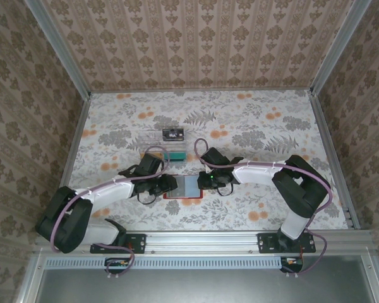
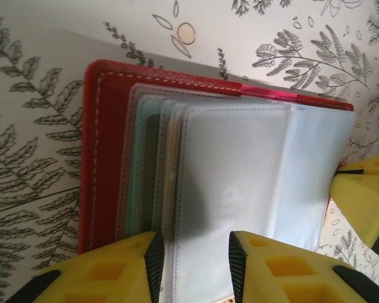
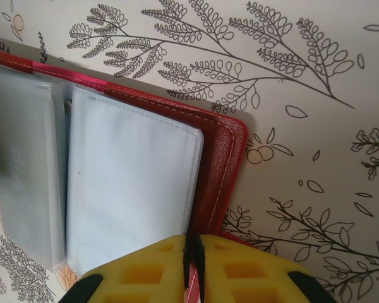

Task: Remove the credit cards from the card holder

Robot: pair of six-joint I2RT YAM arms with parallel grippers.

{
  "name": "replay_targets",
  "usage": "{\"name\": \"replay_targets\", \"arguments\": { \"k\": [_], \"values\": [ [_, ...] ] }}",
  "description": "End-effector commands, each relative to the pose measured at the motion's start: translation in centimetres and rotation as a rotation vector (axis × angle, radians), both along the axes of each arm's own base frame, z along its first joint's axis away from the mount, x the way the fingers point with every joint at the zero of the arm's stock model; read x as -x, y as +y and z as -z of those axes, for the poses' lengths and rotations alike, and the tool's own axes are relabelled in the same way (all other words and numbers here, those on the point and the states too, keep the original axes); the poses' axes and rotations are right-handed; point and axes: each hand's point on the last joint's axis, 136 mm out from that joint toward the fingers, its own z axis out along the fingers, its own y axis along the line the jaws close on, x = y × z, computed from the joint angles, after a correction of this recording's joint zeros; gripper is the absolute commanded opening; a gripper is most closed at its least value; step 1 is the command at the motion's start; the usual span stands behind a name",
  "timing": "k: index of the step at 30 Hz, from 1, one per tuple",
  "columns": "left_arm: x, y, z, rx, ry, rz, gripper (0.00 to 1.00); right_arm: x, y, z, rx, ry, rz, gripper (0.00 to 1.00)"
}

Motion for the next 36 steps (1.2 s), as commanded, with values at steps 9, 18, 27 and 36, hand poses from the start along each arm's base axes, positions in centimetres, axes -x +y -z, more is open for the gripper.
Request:
{"name": "replay_targets", "arguments": {
  "k": [9, 18, 27, 36],
  "values": [
    [-0.2, -2.3, -1.5, 0.115, -0.032, 0.056, 0.43, 0.4, -0.4, 1.2, 0.056, 0.016, -0.006, 0.17],
    [-0.9, -5.2, -4.4, 0.220, -0.094, 0.123, 0.47, 0.2, -0.8, 0.7, 0.059, 0.001, 0.011, 0.21],
    [-0.8, -7.4, -4.0, 0.261, -0.066, 0.173, 0.45, -0.8, -2.0, -1.7, 0.027, -0.073, 0.084, 0.25],
    [-1.4, -3.0, -4.1, 0.161, -0.087, 0.115, 0.41, -1.3, 0.0, -4.0, -0.075, -0.077, 0.077, 0.27]
  ]
}}
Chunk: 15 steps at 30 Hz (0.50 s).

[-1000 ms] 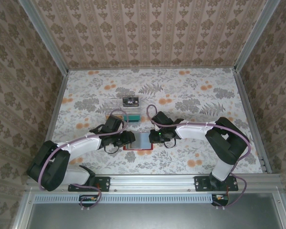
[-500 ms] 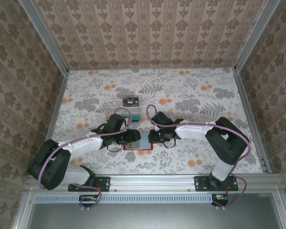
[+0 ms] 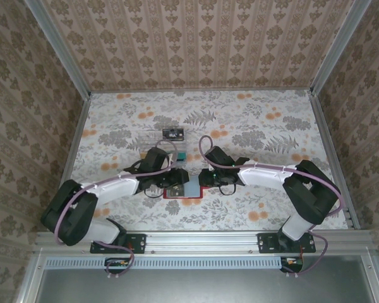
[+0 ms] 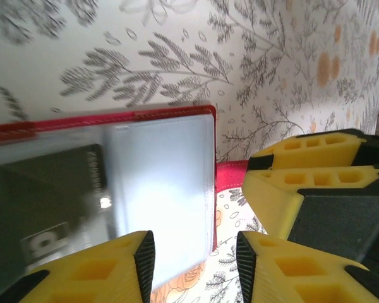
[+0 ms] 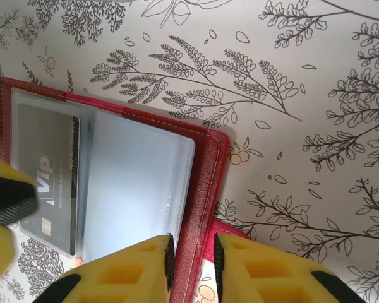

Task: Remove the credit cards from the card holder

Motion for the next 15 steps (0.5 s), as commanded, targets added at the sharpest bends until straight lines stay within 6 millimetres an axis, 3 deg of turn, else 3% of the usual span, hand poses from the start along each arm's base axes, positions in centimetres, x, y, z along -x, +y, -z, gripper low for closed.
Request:
{"name": "replay_targets", "arguments": {
  "k": [1, 8, 15],
  "values": [
    [-0.2, 2.6, -0.4, -0.051, -0.017, -0.025, 0.40, -0.7, 1.3, -2.1, -0.074, -0.016, 0.007, 0.27],
    [0.4, 6.4, 1.3, -0.124, 0.009, -0.102, 0.24, -0.9, 4.0, -3.8, -0.159, 0.002, -0.032, 0.28],
    [1.0, 6.5, 3.2, -0.115, 0.059, -0.112, 0.16, -0.5, 6.4, -2.6, -0.244, 0.090, -0.042, 0.24]
  ]
}}
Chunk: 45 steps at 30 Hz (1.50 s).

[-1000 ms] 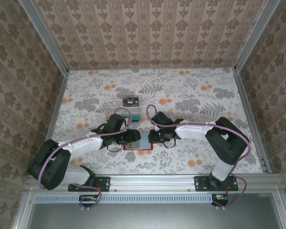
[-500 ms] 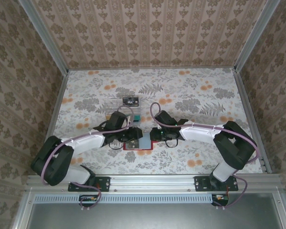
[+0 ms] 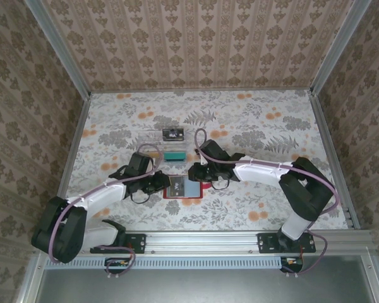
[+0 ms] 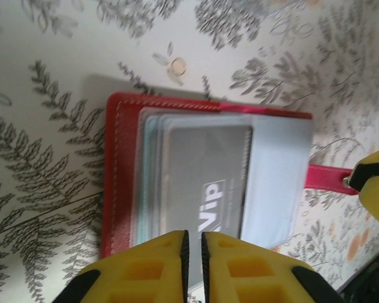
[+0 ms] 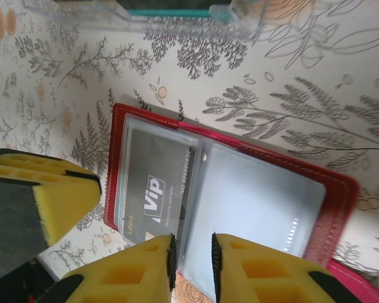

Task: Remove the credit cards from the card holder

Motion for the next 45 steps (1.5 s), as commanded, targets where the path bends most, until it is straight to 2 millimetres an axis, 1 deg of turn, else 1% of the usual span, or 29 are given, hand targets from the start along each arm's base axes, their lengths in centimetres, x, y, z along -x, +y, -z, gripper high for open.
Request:
{"name": "replay_targets", "arguments": {
  "k": [1, 7, 16, 18, 24, 28, 30, 32, 40, 45],
  "values": [
    [0.4, 0.1, 1.0, -0.001, 0.026, 0.008, 0.15, 0.4, 1.8, 0.3, -0.071, 0.065, -0.014, 0.24],
    [0.7, 0.0, 1.6, -0.007, 0.042, 0.011, 0.15, 0.9, 3.1, 1.8, -0.116, 0.135, -0.019, 0.23],
    [1.3, 0.3, 3.1, -0.045, 0.085, 0.001, 0.14, 1.1, 3.4, 3.5, -0.112, 0.183, -0.008, 0.23],
    [1.4, 0.2, 3.4, -0.051, 0.096, 0.001, 0.12, 1.0, 3.5, 3.7, -0.114, 0.188, -0.008, 0.23],
    [1.6, -0.1, 3.6, -0.058, 0.105, 0.003, 0.10, 1.2, 3.3, 4.5, -0.095, 0.208, 0.000, 0.22],
    [1.6, 0.1, 3.7, -0.066, 0.109, -0.002, 0.09, 1.2, 3.2, 4.3, -0.096, 0.200, 0.000, 0.20],
    [1.8, 0.3, 3.9, -0.083, 0.120, -0.010, 0.04, 1.3, 3.0, 4.2, -0.092, 0.196, 0.000, 0.20],
    [2.0, 0.9, 4.3, -0.115, 0.141, -0.027, 0.00, 1.4, 2.9, 4.0, -0.092, 0.194, -0.002, 0.23],
    [2.5, 1.9, 5.1, -0.166, 0.176, -0.053, 0.00, 1.6, 2.7, 2.7, -0.130, 0.181, -0.007, 0.26],
    [2.7, 2.1, 5.3, -0.176, 0.187, -0.057, 0.00, 1.7, 2.4, 2.9, -0.164, 0.202, 0.001, 0.25]
  ]
}}
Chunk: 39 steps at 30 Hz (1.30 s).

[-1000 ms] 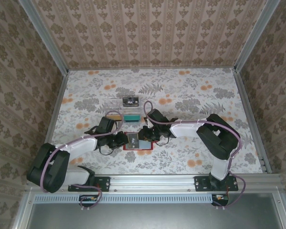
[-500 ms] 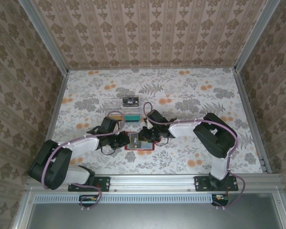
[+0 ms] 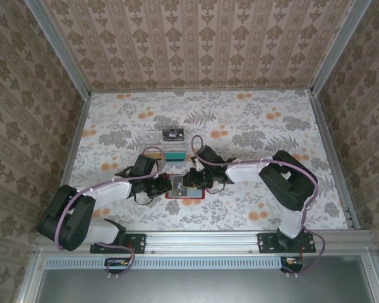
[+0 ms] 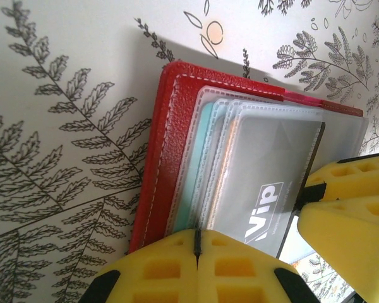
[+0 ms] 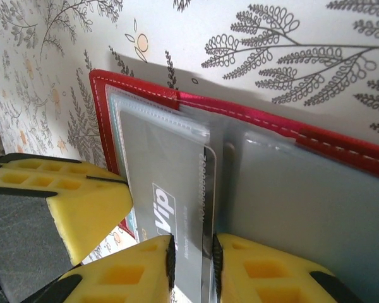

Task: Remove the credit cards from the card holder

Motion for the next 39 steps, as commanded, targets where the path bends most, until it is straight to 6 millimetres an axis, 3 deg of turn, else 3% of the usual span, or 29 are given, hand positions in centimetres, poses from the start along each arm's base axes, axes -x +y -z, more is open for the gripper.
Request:
{"name": "replay_targets", "arguments": {
  "k": [1, 6, 11, 21, 26, 30, 31, 35, 39],
  "values": [
    [2.2, 2.7, 3.0, -0.152, 0.116, -0.044, 0.00, 0.3, 0.0, -0.8, -0.051, 0.020, 0.006, 0.24],
    [2.1, 2.7, 3.0, -0.153, 0.117, -0.040, 0.00, 0.3, 0.1, -0.4, -0.053, 0.031, 0.004, 0.19],
    [2.2, 3.0, 3.0, -0.166, 0.122, -0.039, 0.00, 0.3, -0.4, -0.1, -0.038, 0.033, 0.015, 0.00],
    [2.5, 4.5, 3.3, -0.210, 0.145, -0.053, 0.00, 0.1, -2.6, 0.3, -0.015, 0.039, 0.049, 0.00],
    [2.5, 4.3, 3.3, -0.201, 0.147, -0.051, 0.00, 0.1, -2.4, 0.4, -0.030, 0.043, 0.040, 0.00],
    [2.4, 4.1, 3.3, -0.190, 0.147, -0.048, 0.00, 0.0, -1.7, 0.6, -0.049, 0.054, 0.033, 0.29],
    [2.3, 4.0, 3.3, -0.187, 0.146, -0.046, 0.00, -0.1, -1.6, 0.7, -0.048, 0.054, 0.033, 0.31],
    [2.3, 3.8, 3.4, -0.181, 0.150, -0.044, 0.00, -0.3, -1.1, 1.2, -0.050, 0.059, 0.030, 0.31],
    [2.4, 3.8, 3.5, -0.179, 0.154, -0.041, 0.00, -0.4, -1.1, 1.7, -0.044, 0.063, 0.035, 0.22]
  ]
}}
